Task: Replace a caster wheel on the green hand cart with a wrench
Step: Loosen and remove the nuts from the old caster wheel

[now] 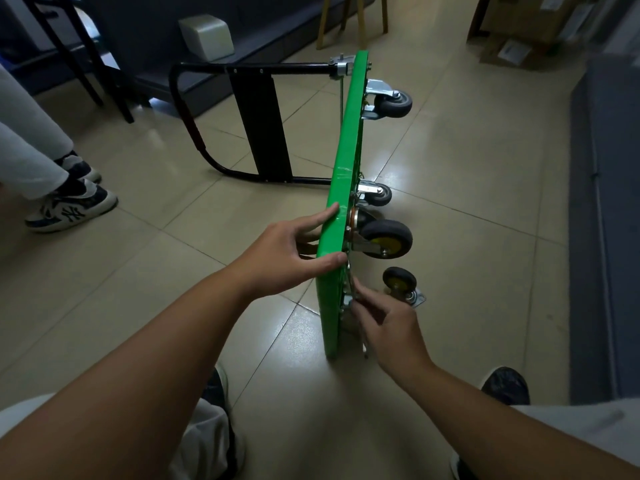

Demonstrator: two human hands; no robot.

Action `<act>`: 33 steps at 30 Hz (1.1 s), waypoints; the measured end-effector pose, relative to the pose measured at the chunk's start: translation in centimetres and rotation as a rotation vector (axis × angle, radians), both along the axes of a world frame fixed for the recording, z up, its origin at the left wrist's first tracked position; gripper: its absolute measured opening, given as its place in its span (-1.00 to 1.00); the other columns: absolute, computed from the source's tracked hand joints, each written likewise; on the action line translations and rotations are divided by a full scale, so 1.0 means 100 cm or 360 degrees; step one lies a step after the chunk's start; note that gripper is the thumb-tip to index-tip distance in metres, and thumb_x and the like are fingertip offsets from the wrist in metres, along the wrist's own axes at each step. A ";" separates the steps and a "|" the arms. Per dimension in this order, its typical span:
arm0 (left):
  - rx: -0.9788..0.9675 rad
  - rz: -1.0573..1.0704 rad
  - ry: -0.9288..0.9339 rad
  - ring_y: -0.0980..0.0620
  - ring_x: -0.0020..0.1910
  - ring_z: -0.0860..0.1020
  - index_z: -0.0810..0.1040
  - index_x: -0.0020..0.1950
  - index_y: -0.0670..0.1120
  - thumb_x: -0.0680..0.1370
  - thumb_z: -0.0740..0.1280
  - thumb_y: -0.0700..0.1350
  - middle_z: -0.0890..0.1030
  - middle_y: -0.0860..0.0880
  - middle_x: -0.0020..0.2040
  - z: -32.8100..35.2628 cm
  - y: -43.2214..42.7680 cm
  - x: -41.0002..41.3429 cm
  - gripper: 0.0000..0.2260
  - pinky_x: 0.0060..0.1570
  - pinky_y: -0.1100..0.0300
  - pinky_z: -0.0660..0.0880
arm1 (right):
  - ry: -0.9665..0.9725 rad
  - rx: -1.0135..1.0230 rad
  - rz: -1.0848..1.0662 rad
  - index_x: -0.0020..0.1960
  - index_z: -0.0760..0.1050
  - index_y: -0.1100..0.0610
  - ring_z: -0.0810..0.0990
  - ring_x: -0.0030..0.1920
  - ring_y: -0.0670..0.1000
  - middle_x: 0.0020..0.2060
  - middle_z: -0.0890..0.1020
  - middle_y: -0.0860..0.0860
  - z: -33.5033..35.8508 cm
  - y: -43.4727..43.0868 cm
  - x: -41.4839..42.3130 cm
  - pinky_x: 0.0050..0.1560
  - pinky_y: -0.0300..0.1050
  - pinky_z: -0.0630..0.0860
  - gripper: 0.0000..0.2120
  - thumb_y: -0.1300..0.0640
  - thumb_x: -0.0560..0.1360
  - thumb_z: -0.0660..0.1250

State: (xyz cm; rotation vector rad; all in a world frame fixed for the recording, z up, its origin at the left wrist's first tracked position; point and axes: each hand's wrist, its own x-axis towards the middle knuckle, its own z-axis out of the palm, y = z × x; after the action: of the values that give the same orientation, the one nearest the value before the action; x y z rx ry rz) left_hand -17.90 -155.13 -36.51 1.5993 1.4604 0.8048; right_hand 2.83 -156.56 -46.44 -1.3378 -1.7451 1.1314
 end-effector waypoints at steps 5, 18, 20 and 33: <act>0.0016 -0.0017 0.0038 0.07 0.36 0.48 0.23 0.60 0.21 0.51 0.50 0.03 0.42 -0.10 0.52 0.000 0.002 -0.001 -0.27 0.12 0.29 0.58 | 0.0338 -0.0458 -0.0213 0.32 0.56 0.09 0.71 -0.22 0.01 -0.17 0.73 0.08 0.064 0.001 0.004 -0.09 -0.10 0.68 -0.64 0.26 0.54 0.42; -0.0024 -0.0041 -0.0058 0.19 0.24 0.59 0.21 0.61 0.22 0.46 0.53 0.03 0.46 -0.08 0.49 0.004 -0.004 -0.002 -0.20 0.22 0.13 0.59 | 0.0581 -0.1144 -0.0133 0.07 0.62 0.31 0.62 -0.31 -0.01 -0.09 0.70 0.25 0.122 0.053 -0.002 -0.36 -0.23 0.59 -0.85 0.24 0.57 0.38; -0.0037 -0.0043 -0.0052 0.11 0.28 0.59 0.21 0.61 0.23 0.41 0.52 0.11 0.46 -0.10 0.49 0.004 -0.004 -0.002 -0.17 0.23 0.05 0.60 | 0.0590 -0.1170 -0.0121 0.07 0.62 0.32 0.63 -0.28 0.00 -0.05 0.70 0.27 0.122 0.056 -0.003 -0.29 -0.22 0.60 -0.85 0.25 0.56 0.38; -0.0021 -0.0022 -0.0045 0.12 0.26 0.57 0.20 0.61 0.22 0.44 0.50 0.07 0.44 -0.07 0.51 0.006 -0.005 0.000 -0.20 0.15 0.21 0.61 | 0.0320 -0.0659 -0.0043 0.22 0.62 0.19 0.68 -0.24 0.09 -0.14 0.74 0.12 0.094 0.040 -0.015 -0.23 -0.13 0.63 -0.75 0.25 0.54 0.42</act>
State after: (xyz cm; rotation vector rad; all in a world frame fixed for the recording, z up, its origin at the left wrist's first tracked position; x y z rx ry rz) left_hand -17.95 -155.67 -35.87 1.5803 1.4304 0.8053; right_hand 1.30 -152.58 -37.06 -1.4176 -1.3917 1.6141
